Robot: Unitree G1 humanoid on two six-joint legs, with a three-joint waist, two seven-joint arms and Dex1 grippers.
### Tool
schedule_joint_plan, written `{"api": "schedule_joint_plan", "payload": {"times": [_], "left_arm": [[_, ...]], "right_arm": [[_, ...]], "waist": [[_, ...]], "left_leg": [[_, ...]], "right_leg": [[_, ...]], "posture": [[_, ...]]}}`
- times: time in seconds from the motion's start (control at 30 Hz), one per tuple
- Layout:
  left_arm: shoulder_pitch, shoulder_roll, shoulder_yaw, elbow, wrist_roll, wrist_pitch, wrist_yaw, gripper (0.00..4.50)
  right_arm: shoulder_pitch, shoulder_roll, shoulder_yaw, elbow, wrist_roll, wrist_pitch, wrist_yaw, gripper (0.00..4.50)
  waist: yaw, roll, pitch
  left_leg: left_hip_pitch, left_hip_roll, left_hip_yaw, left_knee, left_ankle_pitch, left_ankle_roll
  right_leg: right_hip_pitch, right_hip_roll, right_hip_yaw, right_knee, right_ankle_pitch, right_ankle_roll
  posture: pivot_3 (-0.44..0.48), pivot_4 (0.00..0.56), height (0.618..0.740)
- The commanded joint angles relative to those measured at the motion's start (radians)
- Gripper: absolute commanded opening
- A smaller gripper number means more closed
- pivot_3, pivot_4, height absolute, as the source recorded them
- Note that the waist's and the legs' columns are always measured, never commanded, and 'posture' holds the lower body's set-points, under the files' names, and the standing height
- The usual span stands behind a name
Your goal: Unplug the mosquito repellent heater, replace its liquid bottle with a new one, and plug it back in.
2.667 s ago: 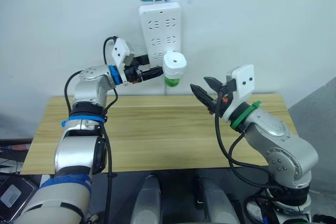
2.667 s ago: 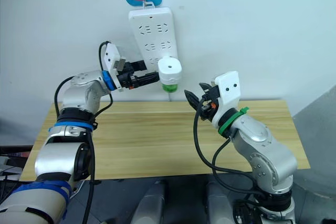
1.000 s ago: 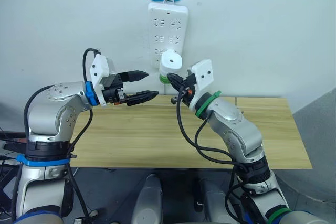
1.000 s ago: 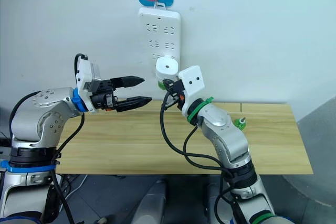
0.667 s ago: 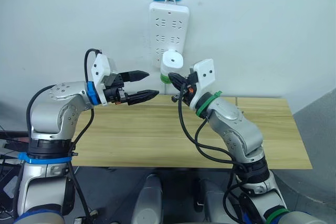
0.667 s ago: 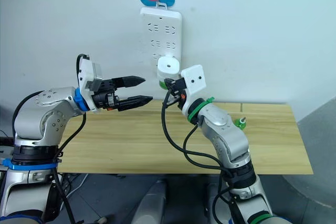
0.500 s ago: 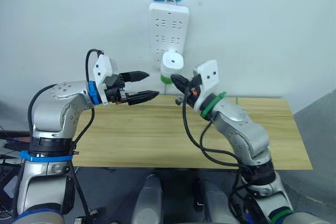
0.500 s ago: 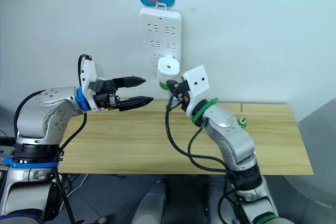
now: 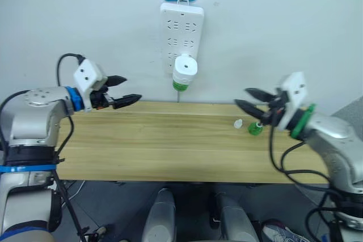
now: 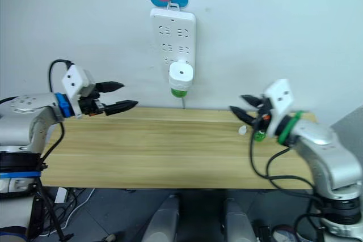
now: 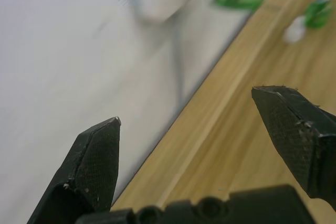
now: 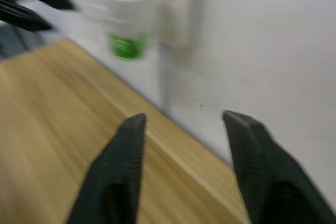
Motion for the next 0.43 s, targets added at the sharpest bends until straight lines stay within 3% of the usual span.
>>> {"api": "schedule_joint_plan", "payload": {"times": [0.03,0.1,0.43], "left_arm": [[0.010,0.041,0.046,0.042,0.021,-0.066,-0.005,4.50],[0.013,0.053,0.058,0.080,0.025,-0.087,-0.005,4.50],[0.013,0.055,0.057,0.163,0.050,-0.177,-0.005,4.50]], "right_arm": [[0.037,-0.061,-0.104,0.085,-0.013,-0.098,0.063,3.84],[0.068,-0.094,-0.151,0.152,-0.023,-0.150,0.097,4.48],[0.104,-0.119,-0.195,0.267,0.002,-0.199,0.142,4.48]], "waist": [[0.004,0.000,-0.002],[0.011,0.000,-0.003],[0.026,0.001,-0.010]], "left_leg": [[0.000,0.000,0.000,0.000,0.000,0.000],[0.000,0.000,0.001,0.000,0.000,0.000],[0.000,0.000,0.002,0.001,0.000,0.000]], "right_leg": [[0.000,0.000,0.000,0.000,0.000,0.000],[0.000,0.000,0.000,0.000,0.000,0.000],[0.000,0.000,0.001,0.000,0.001,-0.001]], "posture": [[0.348,0.182,0.740],[0.354,0.180,0.740],[0.365,0.171,0.740]]}}
